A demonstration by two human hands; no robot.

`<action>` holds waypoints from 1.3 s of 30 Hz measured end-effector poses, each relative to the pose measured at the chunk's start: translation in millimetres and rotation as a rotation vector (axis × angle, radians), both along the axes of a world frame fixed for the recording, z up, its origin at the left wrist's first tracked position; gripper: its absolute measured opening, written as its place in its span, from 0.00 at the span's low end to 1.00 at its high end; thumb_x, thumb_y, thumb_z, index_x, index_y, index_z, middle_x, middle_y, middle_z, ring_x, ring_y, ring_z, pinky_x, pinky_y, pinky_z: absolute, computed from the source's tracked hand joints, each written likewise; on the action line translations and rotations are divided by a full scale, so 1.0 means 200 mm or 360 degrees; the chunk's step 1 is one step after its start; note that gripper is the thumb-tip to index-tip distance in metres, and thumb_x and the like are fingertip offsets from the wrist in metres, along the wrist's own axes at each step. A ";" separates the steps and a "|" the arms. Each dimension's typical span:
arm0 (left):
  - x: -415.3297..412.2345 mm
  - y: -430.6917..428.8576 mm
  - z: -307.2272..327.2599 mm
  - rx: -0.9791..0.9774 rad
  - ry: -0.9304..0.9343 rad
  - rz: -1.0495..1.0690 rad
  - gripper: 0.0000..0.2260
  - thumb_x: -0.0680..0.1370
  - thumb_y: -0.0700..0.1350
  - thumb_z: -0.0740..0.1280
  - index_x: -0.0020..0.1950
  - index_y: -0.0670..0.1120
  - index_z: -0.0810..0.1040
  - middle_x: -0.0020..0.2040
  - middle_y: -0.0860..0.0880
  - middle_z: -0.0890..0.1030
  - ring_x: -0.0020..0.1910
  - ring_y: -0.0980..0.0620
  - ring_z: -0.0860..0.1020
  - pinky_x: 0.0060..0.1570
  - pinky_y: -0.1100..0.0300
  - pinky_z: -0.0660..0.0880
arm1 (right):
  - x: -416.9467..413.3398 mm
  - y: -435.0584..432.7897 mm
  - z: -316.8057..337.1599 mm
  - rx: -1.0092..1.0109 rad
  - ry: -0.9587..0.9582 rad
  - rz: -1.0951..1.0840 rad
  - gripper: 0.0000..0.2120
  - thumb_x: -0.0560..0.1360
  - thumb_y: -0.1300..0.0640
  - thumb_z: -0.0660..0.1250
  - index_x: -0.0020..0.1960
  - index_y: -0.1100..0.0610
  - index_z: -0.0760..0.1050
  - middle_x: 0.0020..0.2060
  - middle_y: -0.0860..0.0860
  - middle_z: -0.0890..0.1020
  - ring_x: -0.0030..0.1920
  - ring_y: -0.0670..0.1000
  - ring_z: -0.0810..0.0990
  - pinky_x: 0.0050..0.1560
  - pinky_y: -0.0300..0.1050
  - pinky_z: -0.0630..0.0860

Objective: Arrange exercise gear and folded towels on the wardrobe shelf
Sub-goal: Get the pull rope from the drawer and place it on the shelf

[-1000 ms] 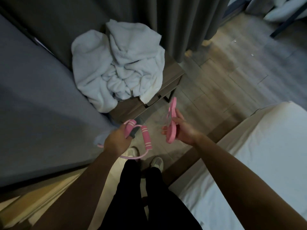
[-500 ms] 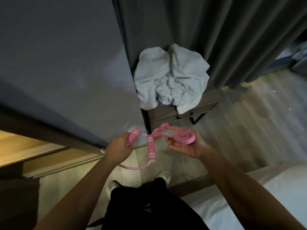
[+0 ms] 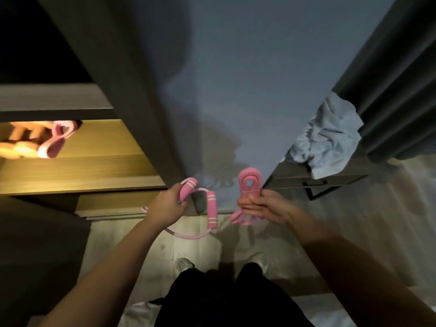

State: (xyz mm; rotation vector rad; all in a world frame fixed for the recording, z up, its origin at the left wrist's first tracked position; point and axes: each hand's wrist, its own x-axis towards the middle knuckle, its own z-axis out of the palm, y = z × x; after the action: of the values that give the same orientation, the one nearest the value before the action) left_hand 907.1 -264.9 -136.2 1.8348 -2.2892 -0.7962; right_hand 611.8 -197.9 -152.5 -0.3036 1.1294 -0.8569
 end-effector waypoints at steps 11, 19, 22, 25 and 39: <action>0.93 -0.04 0.13 0.0076 0.0061 0.0414 0.18 0.74 0.42 0.66 0.63 0.48 0.73 0.49 0.43 0.82 0.46 0.41 0.79 0.45 0.49 0.77 | 0.92 -0.42 0.13 -0.0187 0.1082 0.0998 0.08 0.82 0.56 0.61 0.50 0.62 0.72 0.25 0.56 0.81 0.22 0.50 0.78 0.22 0.38 0.73; 1.34 0.02 0.12 0.0083 0.0159 0.0849 0.15 0.75 0.43 0.65 0.62 0.48 0.72 0.44 0.46 0.79 0.44 0.43 0.79 0.48 0.49 0.78 | 1.46 -0.76 0.21 -0.0418 0.1819 0.2003 0.12 0.76 0.47 0.70 0.40 0.55 0.79 0.23 0.48 0.79 0.23 0.47 0.79 0.27 0.36 0.72; 1.49 0.04 0.09 0.0139 0.0164 0.0947 0.14 0.76 0.43 0.65 0.62 0.49 0.72 0.45 0.46 0.80 0.44 0.45 0.79 0.49 0.46 0.79 | 1.65 -0.88 0.22 -0.0685 0.2232 0.2324 0.19 0.71 0.36 0.69 0.40 0.53 0.80 0.30 0.47 0.80 0.32 0.47 0.79 0.33 0.40 0.72; 1.64 -0.01 0.06 0.0163 0.0137 0.0992 0.14 0.76 0.44 0.64 0.62 0.49 0.72 0.46 0.46 0.80 0.44 0.45 0.79 0.48 0.46 0.79 | 1.81 -0.98 0.17 -0.0794 0.2052 0.2386 0.18 0.72 0.38 0.68 0.35 0.52 0.75 0.31 0.48 0.79 0.32 0.47 0.77 0.31 0.41 0.70; 2.36 -0.51 -0.39 0.0174 0.0095 0.0813 0.14 0.75 0.42 0.65 0.61 0.45 0.73 0.49 0.43 0.81 0.47 0.44 0.80 0.48 0.49 0.78 | 2.51 -1.30 -0.37 -0.0473 0.0686 0.1149 0.12 0.82 0.51 0.59 0.60 0.59 0.72 0.41 0.56 0.83 0.39 0.54 0.83 0.45 0.52 0.81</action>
State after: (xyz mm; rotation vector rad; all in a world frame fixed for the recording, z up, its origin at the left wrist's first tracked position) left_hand 1379.2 -367.6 -214.5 2.2614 -1.6463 -0.8791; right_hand 1114.1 -457.6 -227.1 -1.1093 1.1590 -0.3082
